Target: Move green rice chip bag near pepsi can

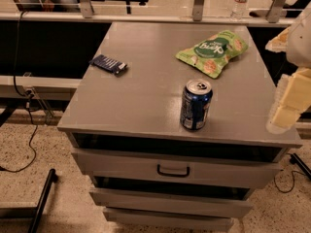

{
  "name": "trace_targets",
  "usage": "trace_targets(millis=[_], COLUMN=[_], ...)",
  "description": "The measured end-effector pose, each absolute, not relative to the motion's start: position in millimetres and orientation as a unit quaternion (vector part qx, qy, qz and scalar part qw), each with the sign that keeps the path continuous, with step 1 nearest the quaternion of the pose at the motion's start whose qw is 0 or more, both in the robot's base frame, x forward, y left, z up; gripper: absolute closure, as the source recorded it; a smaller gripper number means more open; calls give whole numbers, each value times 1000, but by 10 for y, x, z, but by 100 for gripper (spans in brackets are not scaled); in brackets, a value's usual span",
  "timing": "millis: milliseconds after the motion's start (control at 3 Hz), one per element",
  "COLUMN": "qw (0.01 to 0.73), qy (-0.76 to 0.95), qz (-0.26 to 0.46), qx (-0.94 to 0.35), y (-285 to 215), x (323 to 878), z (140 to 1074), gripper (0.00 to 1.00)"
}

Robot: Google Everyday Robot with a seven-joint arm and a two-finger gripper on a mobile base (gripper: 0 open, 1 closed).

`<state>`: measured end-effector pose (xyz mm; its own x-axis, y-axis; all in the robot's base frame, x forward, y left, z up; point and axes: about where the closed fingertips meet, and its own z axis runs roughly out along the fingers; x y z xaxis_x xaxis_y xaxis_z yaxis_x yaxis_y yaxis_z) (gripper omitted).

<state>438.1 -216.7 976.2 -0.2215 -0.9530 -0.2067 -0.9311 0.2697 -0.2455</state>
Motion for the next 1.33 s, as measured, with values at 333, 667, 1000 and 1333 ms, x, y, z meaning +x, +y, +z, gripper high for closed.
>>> trace_targets(millis=[333,667,1000,1333], qw=[159,174,223,257], qy=[781,779,774,765], qz=[-34,-19,-17,-24], qx=[-603,-602,-592,-590], y=[-2166,-2160,-2279,-2337], x=[4381,4515,5073,5432], z=[9762,9792,9912,10048], gripper=[0,0,0,0])
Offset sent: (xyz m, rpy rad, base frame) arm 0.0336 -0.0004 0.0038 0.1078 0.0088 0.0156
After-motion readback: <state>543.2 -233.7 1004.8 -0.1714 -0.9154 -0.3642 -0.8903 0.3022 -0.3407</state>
